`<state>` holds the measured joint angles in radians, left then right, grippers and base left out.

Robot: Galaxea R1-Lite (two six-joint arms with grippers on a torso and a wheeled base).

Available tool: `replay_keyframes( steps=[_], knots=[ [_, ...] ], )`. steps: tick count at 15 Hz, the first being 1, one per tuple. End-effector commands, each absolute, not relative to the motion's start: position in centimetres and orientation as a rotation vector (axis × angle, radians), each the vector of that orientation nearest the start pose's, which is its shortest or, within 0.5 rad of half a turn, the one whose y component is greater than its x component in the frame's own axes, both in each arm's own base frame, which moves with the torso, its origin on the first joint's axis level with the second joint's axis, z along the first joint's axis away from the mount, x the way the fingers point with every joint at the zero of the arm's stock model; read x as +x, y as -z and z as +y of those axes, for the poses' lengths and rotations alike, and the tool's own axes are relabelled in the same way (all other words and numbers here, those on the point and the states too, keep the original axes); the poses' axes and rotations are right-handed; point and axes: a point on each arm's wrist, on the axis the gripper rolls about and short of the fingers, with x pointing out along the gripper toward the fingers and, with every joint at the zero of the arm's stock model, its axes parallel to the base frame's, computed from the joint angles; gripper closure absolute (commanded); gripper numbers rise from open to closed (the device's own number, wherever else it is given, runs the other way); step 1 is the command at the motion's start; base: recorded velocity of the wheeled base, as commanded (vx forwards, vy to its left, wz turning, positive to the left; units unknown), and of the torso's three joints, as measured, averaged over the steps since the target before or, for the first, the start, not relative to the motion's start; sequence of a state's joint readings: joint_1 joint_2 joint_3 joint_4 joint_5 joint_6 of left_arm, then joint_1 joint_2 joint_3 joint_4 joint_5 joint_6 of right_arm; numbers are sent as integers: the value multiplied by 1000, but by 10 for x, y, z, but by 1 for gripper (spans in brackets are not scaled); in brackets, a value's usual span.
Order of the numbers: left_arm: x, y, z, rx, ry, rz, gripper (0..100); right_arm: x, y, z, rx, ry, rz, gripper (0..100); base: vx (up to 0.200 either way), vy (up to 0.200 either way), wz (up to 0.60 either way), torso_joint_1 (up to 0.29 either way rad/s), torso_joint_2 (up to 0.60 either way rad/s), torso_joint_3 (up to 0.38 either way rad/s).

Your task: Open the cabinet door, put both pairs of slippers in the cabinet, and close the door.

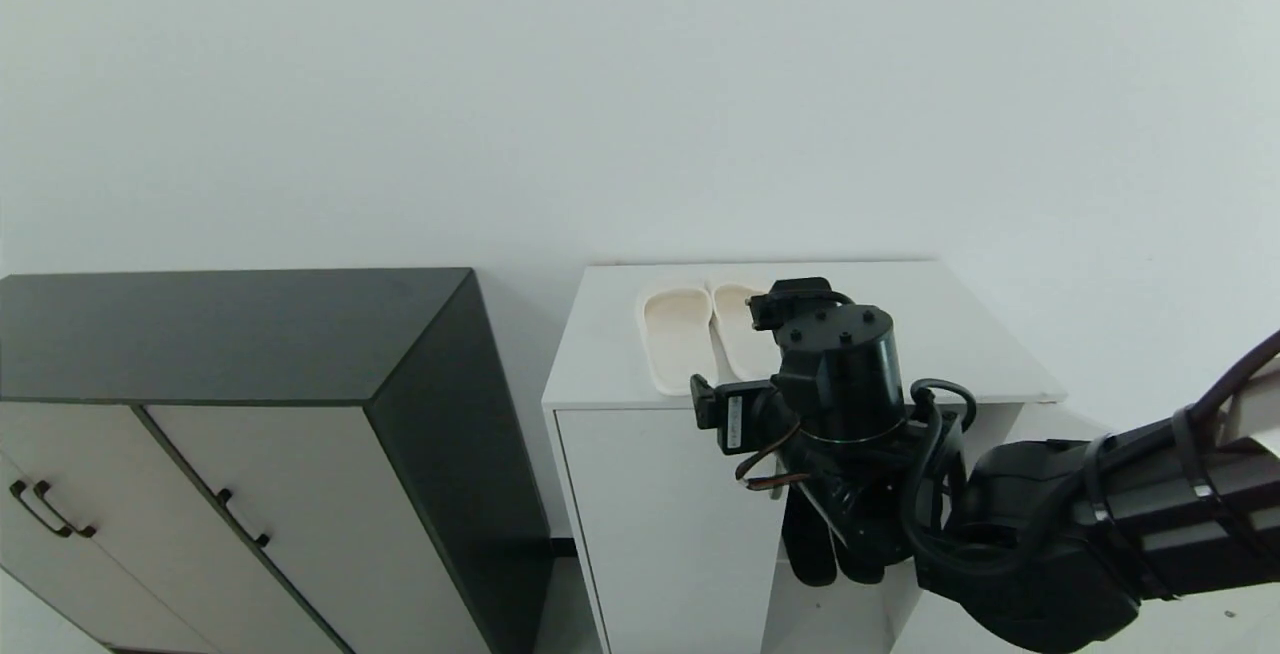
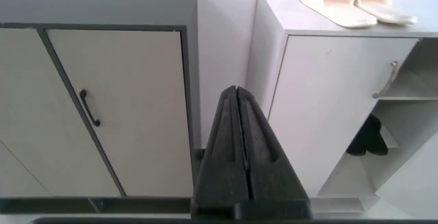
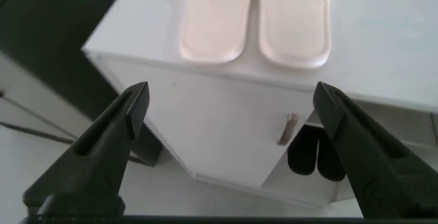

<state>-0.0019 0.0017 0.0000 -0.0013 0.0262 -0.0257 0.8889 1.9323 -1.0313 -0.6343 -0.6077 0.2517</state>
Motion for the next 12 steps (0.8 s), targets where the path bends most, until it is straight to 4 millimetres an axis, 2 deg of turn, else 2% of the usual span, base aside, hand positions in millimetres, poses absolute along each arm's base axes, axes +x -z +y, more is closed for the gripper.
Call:
replay_keyframes(
  steps=[1, 6, 12],
  knots=[
    [-23, -76, 1, -26, -25, 0, 100, 242, -163, 279, 64, -254, 233, 0, 200, 0, 0, 17, -2, 2],
    [-23, -76, 1, -26, -26, 0, 100, 244, -155, 282, 49, -252, 248, 0, 200, 0, 0, 5, 4, 2],
    [-23, -76, 1, -26, -26, 0, 100, 258, -123, 298, 14, -259, 261, 0, 0, 0, 0, 0, 0, 0]
  ],
)
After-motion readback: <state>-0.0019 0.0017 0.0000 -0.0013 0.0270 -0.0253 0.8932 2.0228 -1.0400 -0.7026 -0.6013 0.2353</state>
